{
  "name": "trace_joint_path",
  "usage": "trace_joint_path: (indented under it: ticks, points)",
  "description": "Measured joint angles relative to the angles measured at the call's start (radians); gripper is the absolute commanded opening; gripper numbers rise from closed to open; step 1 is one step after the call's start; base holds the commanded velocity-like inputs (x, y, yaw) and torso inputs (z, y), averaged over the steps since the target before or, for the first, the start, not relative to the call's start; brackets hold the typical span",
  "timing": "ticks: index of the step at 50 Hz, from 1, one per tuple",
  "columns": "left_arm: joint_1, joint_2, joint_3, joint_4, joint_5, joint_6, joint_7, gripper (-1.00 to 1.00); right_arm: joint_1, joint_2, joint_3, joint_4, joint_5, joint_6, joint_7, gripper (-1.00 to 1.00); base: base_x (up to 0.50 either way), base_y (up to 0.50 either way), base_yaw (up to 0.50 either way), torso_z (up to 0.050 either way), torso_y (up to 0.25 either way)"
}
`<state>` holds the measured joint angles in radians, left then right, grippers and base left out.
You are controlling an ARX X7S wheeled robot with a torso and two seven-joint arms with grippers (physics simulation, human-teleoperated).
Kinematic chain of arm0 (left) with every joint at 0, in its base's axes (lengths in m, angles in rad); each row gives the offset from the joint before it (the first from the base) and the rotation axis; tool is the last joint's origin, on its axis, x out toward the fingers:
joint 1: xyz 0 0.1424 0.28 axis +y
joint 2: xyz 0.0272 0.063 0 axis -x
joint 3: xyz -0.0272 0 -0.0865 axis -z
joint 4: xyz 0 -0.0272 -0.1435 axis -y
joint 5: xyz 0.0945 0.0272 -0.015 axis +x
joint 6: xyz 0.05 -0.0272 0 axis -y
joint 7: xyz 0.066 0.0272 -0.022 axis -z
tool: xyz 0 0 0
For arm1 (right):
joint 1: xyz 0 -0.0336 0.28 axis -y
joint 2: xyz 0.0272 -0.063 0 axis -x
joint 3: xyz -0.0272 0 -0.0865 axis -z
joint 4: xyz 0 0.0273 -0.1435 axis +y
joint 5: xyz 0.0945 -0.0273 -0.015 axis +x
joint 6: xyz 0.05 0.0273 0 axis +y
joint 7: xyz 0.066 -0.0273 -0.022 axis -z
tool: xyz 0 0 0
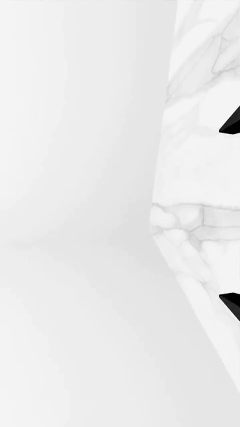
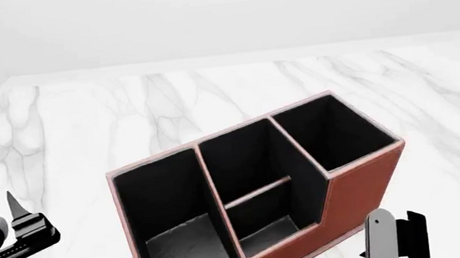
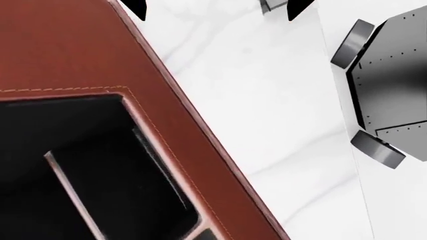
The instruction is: Pick up the book and place it in the left compartment of the caddy.
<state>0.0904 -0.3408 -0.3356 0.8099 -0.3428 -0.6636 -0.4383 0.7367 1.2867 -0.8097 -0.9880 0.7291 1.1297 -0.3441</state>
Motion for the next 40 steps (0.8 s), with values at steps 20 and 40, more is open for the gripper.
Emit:
trace_joint_path:
  ticks: [20, 40]
  points:
    - [0.001, -0.005, 0.003, -0.002, -0.005, 0.003, -0.005, 1.0, -0.009, 0.018, -0.054, -0.011, -0.1, -0.048, -0.014, 1.0, 0.0, 0.0, 0.0, 0.0, 0.0]
    - [0.008, -0.006, 0.006, -0.014, -0.007, 0.019, -0.008, 1.0, -0.059, 0.115, -0.247, -0.024, -0.397, -0.195, -0.162, 1.0, 0.0, 0.0, 0.0, 0.0, 0.0]
